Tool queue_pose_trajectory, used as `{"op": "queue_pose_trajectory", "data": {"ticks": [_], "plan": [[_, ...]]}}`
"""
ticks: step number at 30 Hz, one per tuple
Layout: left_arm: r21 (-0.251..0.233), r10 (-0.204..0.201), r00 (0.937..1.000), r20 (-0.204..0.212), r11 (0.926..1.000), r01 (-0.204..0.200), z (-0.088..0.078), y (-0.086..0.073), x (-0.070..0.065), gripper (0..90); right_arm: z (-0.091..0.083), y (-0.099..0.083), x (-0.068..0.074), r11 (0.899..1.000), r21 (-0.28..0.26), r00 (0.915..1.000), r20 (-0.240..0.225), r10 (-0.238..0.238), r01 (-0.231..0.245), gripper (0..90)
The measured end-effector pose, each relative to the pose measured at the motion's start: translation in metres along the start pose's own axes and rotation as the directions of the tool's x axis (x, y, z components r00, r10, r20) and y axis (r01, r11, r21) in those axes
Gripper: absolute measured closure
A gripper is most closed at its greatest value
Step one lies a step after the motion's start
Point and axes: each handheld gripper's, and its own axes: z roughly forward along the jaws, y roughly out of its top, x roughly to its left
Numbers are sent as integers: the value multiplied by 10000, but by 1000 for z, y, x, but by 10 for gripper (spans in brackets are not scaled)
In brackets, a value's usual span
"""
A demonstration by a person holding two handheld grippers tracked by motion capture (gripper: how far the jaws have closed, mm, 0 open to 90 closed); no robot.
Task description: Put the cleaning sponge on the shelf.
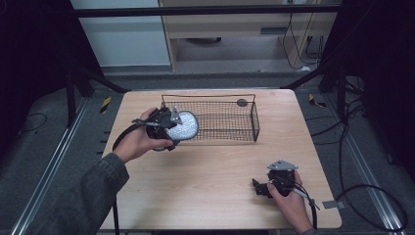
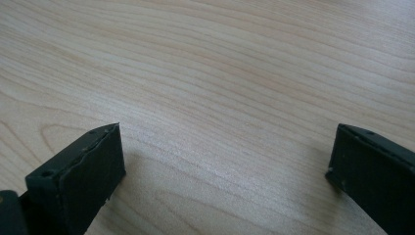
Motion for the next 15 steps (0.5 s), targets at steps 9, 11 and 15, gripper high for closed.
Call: {"op": "queue_pose_trajectory", "data": {"ticks": [9,11,15], "plan": [[-59,721,9970,-288,9974,-723,7,29,13,112,2,1,0,9999,-98,10000,28,-75,75,4],[-168,828,9955,-450,9964,-837,7,37,15,112,2,1,0,10000,-76,10000,5,-37,37,4],[-43,1177,9886,-936,9929,-1186,14,49,11,112,2,1,0,9999,-65,9999,39,-127,127,8]]}}
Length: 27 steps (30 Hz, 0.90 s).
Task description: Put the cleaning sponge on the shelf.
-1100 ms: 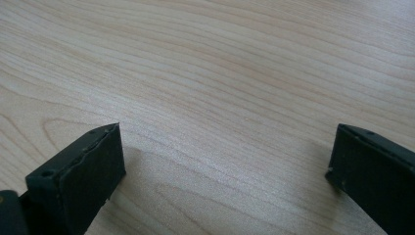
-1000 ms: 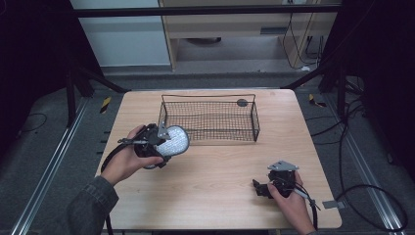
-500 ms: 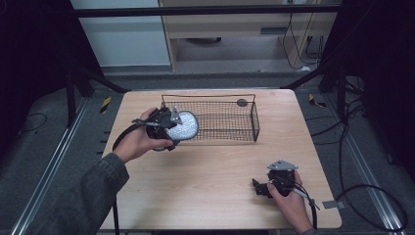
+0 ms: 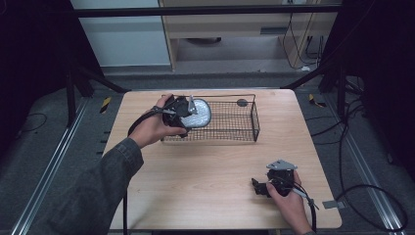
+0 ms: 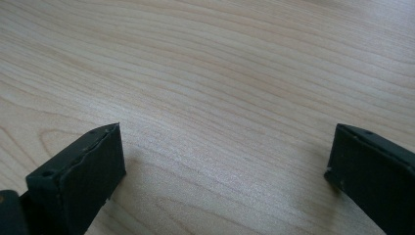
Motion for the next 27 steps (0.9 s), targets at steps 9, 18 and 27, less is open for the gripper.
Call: {"op": "queue_pose_trajectory", "data": {"ticks": [9,18,27], "plan": [[-163,162,9983,-553,9997,-171,3,6,4,112,-1,0,1,9999,-22,9999,-58,107,-108,9],[-210,289,9965,-780,9993,-306,9,5,18,114,0,0,1,9999,-12,9999,-62,108,-108,8],[-91,650,9929,-997,9978,-662,17,6,19,115,0,0,1,9999,-17,9999,-61,106,-106,8]]}}
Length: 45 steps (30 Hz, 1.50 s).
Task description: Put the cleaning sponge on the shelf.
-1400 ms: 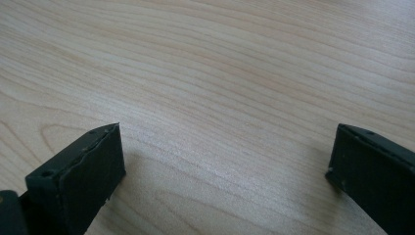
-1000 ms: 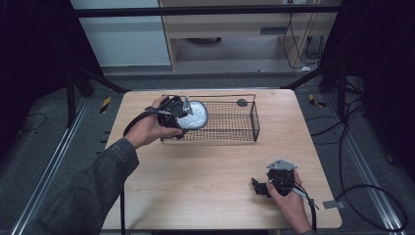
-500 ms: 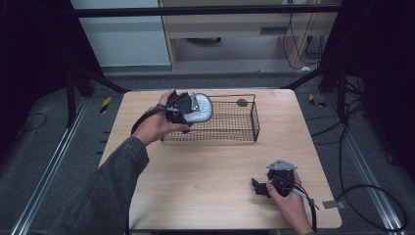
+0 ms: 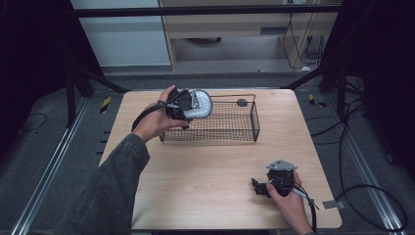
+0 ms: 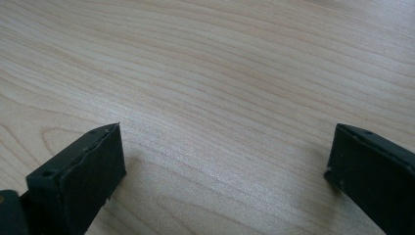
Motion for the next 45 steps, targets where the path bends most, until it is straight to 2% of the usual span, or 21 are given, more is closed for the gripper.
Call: {"op": "queue_pose_trajectory", "data": {"ticks": [5,9,12,17,20,40,45], "plan": [[83,23,10000,-61,10000,-23,10,-3,1,115,0,0,0,10000,0,10000,-2,2,-2,8],[-47,-31,10000,-94,10000,31,18,-6,2,115,0,0,0,10000,-11,10000,5,-14,14,8],[38,172,9993,-339,9998,-171,21,-7,-1,114,0,0,0,10000,-9,10000,4,-13,13,8],[139,103,9997,-234,9999,-99,26,-9,-3,113,0,0,0,10000,-12,10000,0,-13,13,8],[292,215,9995,-237,9994,-208,30,-11,-4,113,0,0,0,10000,-10,10000,2,-12,12,8],[522,205,9997,147,9984,-212,46,-13,-5,108,0,0,0,10000,-20,10000,0,-26,26,8],[561,68,9998,170,9984,-77,50,-15,-3,102,0,0,0,10000,-19,10000,-1,-13,13,8]]}}
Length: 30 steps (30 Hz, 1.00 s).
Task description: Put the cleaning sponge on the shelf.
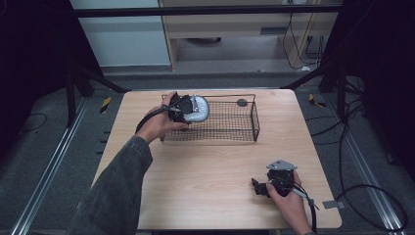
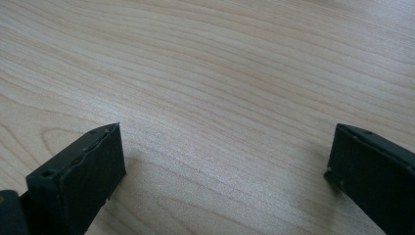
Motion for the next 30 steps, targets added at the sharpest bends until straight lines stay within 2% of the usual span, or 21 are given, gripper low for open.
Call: {"op": "queue_pose_trajectory", "data": {"ticks": [7,11,15,24,26,30], "plan": [[-62,-375,9991,206,9993,377,2,-3,3,73,0,0,0,10000,1,10000,0,0,0,8],[-165,-799,9960,407,9966,806,3,-5,6,37,0,0,0,10000,2,10000,-1,6,-6,8],[-311,-996,9938,487,9944,1012,3,-6,6,31,0,0,0,10000,-1,10000,2,-5,5,8],[-379,-1178,9914,563,9920,1201,2,-6,5,52,0,0,0,10000,-1,10000,8,-1,1,8],[-561,-1295,9896,625,9895,1331,-1,-5,4,51,0,0,0,10000,-1,10000,8,-1,1,8],[-679,-1296,9898,589,9887,1335,-5,-4,4,52,0,0,0,10000,-1,10000,10,-3,3,8]]}}
